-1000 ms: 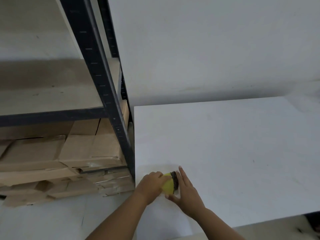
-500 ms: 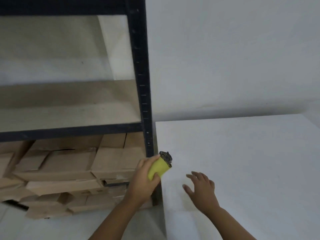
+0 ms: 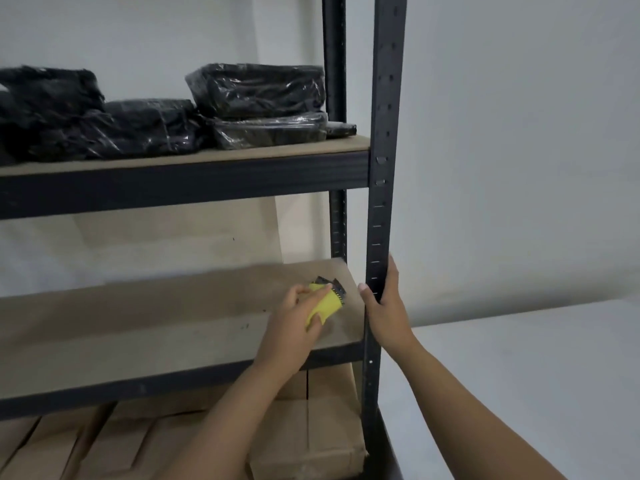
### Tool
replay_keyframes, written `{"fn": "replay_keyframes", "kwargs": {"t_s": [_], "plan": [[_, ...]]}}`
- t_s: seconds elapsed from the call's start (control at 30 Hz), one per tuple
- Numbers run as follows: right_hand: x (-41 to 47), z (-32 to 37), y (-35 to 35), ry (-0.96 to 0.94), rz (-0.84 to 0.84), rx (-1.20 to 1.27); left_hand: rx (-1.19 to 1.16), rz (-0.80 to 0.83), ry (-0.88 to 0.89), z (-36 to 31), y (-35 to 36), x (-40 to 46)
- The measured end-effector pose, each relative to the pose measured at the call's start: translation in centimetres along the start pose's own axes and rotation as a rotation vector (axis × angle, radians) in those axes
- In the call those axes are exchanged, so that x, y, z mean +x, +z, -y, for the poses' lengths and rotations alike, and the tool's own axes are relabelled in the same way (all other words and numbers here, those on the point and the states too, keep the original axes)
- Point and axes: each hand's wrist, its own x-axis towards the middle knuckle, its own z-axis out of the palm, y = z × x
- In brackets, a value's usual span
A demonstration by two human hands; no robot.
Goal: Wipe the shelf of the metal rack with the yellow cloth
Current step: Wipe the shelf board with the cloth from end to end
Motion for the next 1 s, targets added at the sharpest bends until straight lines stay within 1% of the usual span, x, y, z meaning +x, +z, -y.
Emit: {"fn": "replay_keyframes", "kwargs": {"t_s": [0.07, 0.17, 0.23, 0.33, 0.4, 0.57, 0.67, 0.8, 0.87, 0.97, 1.0], "plan": [[0.1, -0.1, -0.1, 0.054, -0.001, -0.021, 0.011, 0.080, 0.039, 0.5, 1.3, 1.2], [-0.2, -0.1, -0.8, 0.065, 0.035, -0.019, 0.034, 0.196, 0.121, 0.9, 3.5, 1.9], [-0.5, -0.4, -0.9, 0.042, 0.063, -0.084, 0.128, 0.265, 0.196, 1.1, 4.6, 2.0], [-0.6, -1.1, -0.7, 0.034, 0.047, -0.114, 0.246, 0.379, 0.306, 2.0, 5.9, 2.0], [-0.6, -1.5, -0.6, 0.033, 0.033, -0.107, 0.274, 0.429, 0.358, 2.7, 6.2, 2.2], [-0.6, -2.4, -0.2, 0.038, 0.011, -0.095, 0.315, 0.495, 0.455, 3.3, 5.8, 3.5], [-0.4, -2.8, 0.1, 0.030, -0.001, -0.094, 0.298, 0.522, 0.440, 3.6, 5.6, 4.5], [-0.5, -3.1, 0.2, 0.031, -0.002, -0.097, 0.285, 0.543, 0.369, 3.9, 5.6, 5.7], [-0.6, -3.2, 0.2, 0.036, -0.001, -0.076, 0.287, 0.530, 0.305, 4.3, 5.7, 6.4], [-0.6, -3.3, 0.3, 0.038, -0.006, -0.070, 0.211, 0.523, 0.144, 5.1, 5.9, 6.8], [-0.7, -3.4, 0.3, 0.034, -0.008, -0.063, 0.193, 0.519, 0.124, 5.1, 5.9, 6.3]]}}
